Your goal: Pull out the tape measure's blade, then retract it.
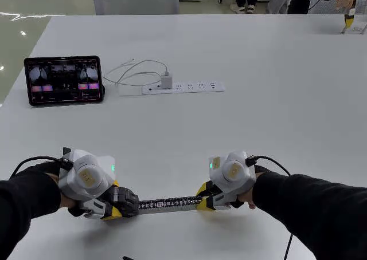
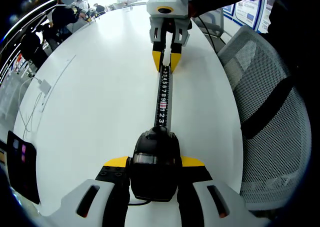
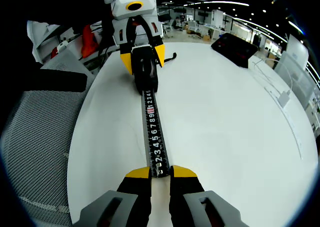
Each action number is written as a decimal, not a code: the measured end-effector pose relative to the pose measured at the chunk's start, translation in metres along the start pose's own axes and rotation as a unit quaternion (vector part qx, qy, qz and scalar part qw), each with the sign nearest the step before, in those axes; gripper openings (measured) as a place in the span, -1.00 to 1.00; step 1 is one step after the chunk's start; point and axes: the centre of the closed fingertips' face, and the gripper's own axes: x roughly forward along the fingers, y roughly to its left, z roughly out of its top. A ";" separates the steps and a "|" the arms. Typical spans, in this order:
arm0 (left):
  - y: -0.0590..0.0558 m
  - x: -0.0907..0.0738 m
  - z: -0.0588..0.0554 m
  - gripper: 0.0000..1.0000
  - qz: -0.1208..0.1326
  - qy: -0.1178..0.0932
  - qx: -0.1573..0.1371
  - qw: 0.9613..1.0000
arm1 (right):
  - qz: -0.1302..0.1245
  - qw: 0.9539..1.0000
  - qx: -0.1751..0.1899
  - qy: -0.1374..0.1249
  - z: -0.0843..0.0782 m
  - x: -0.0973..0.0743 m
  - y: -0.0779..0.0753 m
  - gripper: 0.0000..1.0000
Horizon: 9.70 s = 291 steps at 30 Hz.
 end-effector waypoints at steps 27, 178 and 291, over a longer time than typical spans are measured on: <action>0.000 0.000 -0.001 -0.38 0.001 0.000 -0.001 1.000 | -0.004 1.000 0.003 0.005 -0.010 -0.008 -0.002 -0.83; 0.000 0.000 0.000 -0.38 0.004 0.006 0.001 1.000 | -0.020 0.999 0.032 0.026 -0.064 -0.048 -0.011 -0.84; 0.013 -0.057 -0.026 0.70 0.097 -0.175 -0.306 0.931 | -0.147 0.970 0.176 -0.084 -0.062 -0.103 -0.001 0.10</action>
